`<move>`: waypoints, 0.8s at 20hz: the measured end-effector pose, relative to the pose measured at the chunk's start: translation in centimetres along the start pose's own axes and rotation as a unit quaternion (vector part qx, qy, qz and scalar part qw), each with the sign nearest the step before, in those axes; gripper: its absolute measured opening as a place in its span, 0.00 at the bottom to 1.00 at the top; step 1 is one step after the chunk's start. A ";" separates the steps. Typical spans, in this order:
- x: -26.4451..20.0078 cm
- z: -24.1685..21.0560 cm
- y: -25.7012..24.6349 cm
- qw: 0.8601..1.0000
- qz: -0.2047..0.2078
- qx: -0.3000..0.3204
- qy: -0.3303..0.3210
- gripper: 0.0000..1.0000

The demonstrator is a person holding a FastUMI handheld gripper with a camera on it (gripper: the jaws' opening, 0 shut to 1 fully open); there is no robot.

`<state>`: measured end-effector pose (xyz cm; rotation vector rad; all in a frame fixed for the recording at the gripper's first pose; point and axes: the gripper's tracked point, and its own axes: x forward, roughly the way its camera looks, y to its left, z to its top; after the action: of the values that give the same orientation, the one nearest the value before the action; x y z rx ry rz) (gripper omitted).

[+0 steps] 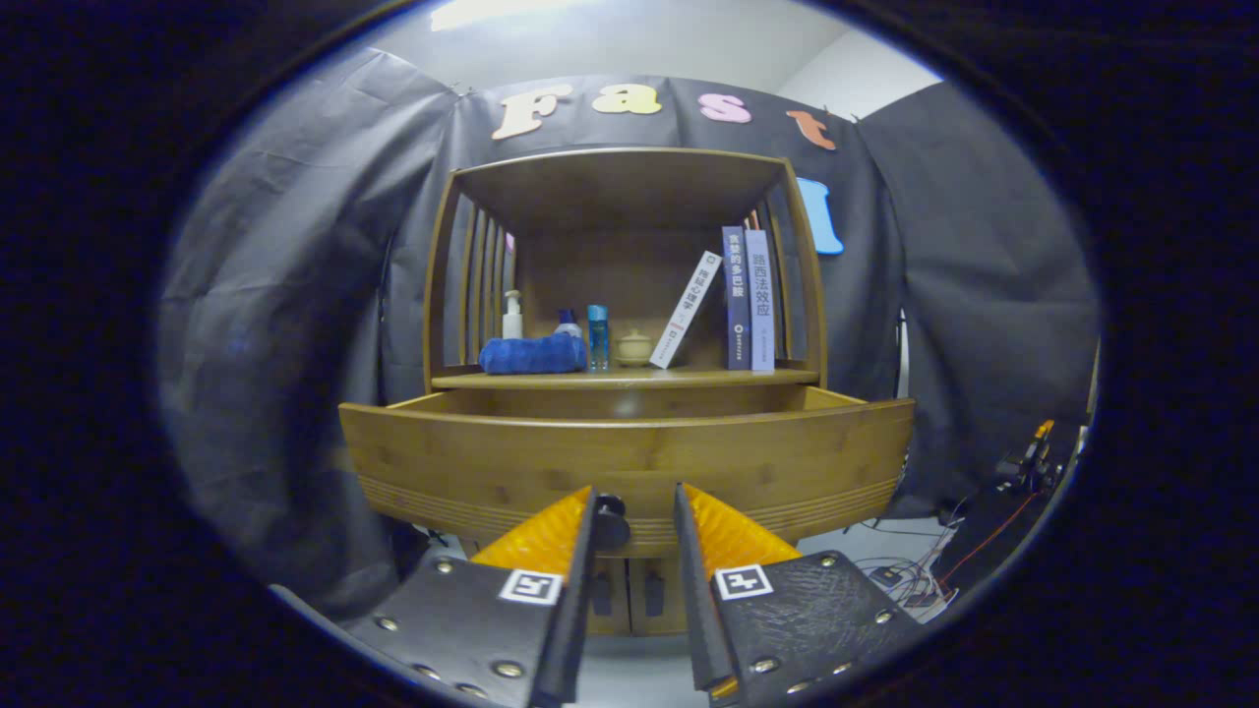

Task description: Pull open the drawer, take out the items inside it, and place them on the countertop above the cabinet.

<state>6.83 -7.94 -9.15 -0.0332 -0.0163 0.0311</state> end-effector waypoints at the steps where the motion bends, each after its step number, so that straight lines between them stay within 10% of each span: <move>1: 0.1 0.4 -0.1 1.000 -0.006 0.001 0.000 0.47; 10: 5.6 6.8 2.4 0.998 0.009 -0.039 0.043 0.99; 16: 13.1 2.1 5.2 0.958 0.056 -0.065 0.272 0.99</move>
<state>19.70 -2.26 -6.99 -0.1733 0.5356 0.1329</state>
